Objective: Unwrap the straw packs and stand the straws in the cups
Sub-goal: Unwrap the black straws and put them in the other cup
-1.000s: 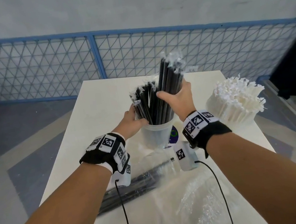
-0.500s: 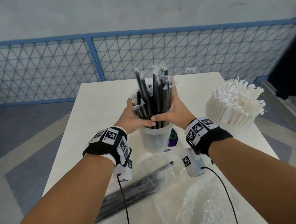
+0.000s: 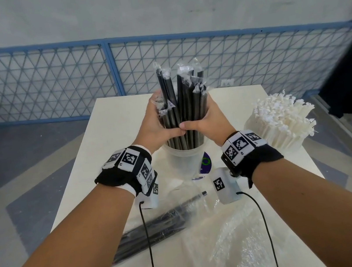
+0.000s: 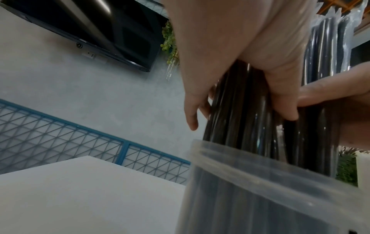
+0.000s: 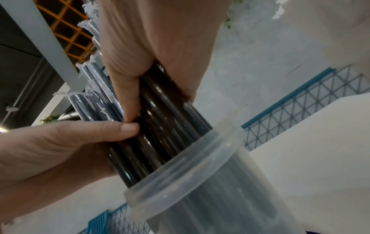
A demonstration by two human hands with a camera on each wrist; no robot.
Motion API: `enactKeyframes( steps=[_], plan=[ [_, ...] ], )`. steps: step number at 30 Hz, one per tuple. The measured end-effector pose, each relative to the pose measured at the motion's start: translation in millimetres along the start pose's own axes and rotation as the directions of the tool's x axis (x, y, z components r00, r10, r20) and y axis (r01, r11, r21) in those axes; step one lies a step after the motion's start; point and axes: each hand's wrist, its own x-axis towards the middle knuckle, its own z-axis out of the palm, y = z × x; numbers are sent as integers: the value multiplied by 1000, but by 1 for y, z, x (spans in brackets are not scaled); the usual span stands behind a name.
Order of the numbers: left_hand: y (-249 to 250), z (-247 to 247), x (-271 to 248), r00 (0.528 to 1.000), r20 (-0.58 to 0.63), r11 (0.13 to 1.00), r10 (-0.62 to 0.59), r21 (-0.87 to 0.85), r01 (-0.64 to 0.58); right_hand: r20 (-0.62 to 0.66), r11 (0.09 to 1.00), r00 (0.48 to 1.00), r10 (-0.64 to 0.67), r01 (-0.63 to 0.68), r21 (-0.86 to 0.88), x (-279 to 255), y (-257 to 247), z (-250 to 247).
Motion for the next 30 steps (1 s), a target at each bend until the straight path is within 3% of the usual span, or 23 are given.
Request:
enactKeyframes(
  steps=[3,7,9,11,14,16,20,22,24,26,28,30],
  plan=[
    [-1,-3,-6,999,-15,997,-32,67,33,49,997,996,-72,72,4,0,7,-3],
    [-2,-5,-12,996,-76,990,-41,134,51,-96,979,980,-174,162,-125,-3,-1,-5],
    [-2,-4,-13,997,-64,986,-47,155,57,-83,944,963,-257,232,-235,-4,-4,-2],
    [-3,-2,-13,999,-14,962,-46,270,48,24,864,957,-290,273,-423,-1,2,-1],
    [-7,0,-15,995,32,920,-96,385,76,189,665,975,-116,217,-715,3,15,-1],
    [-7,-1,-19,994,13,930,-112,353,101,171,663,973,-154,230,-713,3,16,-3],
    [0,-8,-36,993,-23,951,-119,286,121,14,709,901,-433,350,-613,-7,0,-8],
    [-2,-15,-45,985,-36,929,-171,328,173,-41,774,889,-457,375,-510,-15,-7,-11],
    [-10,-24,-56,959,9,852,-284,462,248,11,883,944,-330,312,-350,-25,-14,-17],
    [-23,-32,-70,908,78,761,-411,578,295,152,947,979,-137,175,-268,-37,-18,-25],
    [-34,-34,-84,851,124,694,-511,644,322,303,941,951,68,40,-337,-48,-15,-30],
    [-44,-31,-97,772,182,627,-609,707,328,412,890,874,257,-48,-453,-57,-3,-29]
  ],
)
